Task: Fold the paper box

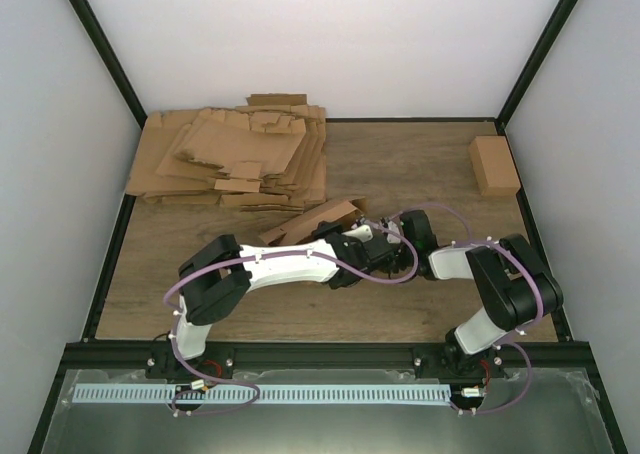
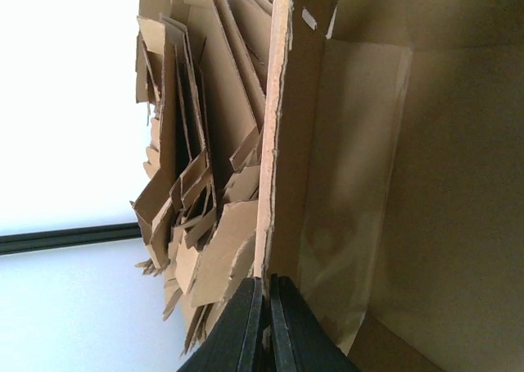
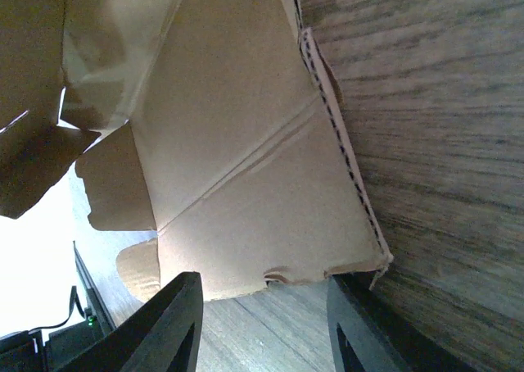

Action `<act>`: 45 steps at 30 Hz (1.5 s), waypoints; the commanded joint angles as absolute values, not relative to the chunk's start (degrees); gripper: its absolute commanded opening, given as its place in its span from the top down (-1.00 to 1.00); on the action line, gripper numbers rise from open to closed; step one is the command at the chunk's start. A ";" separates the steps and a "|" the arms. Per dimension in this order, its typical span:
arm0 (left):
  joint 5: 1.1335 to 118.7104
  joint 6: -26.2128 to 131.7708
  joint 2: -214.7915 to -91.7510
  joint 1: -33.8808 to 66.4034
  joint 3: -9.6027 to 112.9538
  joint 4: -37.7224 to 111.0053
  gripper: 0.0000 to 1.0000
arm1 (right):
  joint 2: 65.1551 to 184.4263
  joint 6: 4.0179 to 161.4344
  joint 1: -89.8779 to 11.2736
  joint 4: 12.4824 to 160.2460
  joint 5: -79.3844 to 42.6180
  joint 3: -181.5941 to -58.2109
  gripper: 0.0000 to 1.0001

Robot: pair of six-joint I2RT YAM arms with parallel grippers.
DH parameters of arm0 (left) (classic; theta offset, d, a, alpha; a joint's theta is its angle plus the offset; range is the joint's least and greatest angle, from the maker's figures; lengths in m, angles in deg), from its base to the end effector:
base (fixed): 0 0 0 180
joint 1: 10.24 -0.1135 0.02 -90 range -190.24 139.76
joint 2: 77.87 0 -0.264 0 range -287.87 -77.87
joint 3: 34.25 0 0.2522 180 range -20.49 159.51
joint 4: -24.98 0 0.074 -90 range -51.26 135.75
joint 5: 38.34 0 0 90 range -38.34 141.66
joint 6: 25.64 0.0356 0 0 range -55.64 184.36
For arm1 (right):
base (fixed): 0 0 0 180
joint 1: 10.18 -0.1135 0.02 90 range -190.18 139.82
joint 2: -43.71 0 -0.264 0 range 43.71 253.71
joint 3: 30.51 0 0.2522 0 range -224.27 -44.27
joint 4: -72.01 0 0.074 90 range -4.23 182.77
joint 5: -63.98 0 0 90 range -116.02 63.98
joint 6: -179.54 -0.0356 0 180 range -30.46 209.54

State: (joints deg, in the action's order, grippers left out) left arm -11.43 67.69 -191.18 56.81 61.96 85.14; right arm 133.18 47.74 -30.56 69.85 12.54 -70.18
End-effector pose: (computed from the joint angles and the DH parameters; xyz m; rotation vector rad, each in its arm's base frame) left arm 0.1795 -0.3425 0.1939 1.1388 1.8753 1.0123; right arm 0.2256 0.1075 0.1096 0.1344 2.5727 1.2755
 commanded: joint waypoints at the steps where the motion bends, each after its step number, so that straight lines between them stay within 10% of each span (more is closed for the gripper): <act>1: -10.69 66.66 -189.48 57.09 63.77 87.21 0.93 | 134.44 50.93 -29.62 75.66 5.86 -71.10 0.11; 30: -11.60 68.67 -185.29 53.00 63.34 87.71 0.92 | 118.25 57.76 -29.60 84.77 4.24 -74.83 -0.09; 45: -8.86 66.52 -181.24 52.16 60.77 86.57 0.92 | 136.05 44.11 -28.31 63.96 11.62 -77.97 0.37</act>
State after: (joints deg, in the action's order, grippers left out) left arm -9.64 67.78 -183.73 52.72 61.87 87.43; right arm 132.83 47.80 -29.81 70.85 10.86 -74.66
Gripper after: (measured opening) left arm 0.042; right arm 0.339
